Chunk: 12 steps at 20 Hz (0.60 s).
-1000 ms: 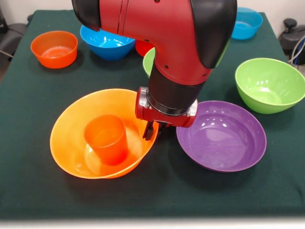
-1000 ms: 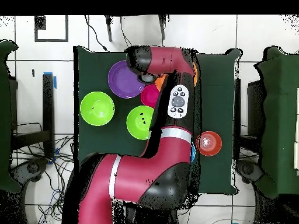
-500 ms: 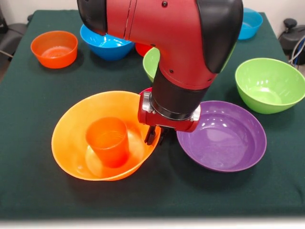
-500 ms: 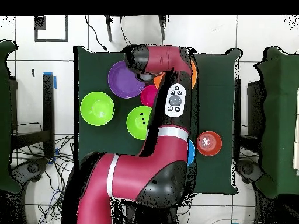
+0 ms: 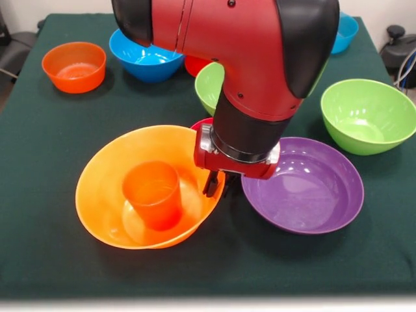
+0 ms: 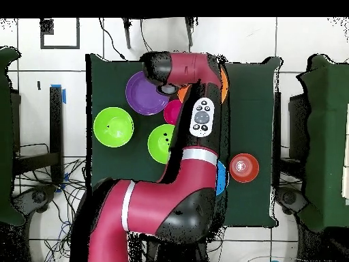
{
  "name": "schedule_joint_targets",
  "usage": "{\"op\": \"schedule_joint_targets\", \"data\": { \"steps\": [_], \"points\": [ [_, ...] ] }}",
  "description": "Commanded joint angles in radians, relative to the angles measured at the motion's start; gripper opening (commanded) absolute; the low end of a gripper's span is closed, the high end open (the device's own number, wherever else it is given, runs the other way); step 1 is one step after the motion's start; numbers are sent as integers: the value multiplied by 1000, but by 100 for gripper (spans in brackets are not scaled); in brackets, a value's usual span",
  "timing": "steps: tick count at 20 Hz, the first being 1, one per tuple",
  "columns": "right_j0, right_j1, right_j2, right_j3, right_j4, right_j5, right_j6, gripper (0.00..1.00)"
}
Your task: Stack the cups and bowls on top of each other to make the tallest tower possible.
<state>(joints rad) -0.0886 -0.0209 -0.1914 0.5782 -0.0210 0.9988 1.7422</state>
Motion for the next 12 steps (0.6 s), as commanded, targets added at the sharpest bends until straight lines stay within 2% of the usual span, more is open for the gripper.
{"op": "schedule_joint_targets", "data": {
  "steps": [1,12],
  "points": [
    [48,27,67,35,43,70,204,0],
    [60,64,47,-34,66,97,226,0]
  ]
}}
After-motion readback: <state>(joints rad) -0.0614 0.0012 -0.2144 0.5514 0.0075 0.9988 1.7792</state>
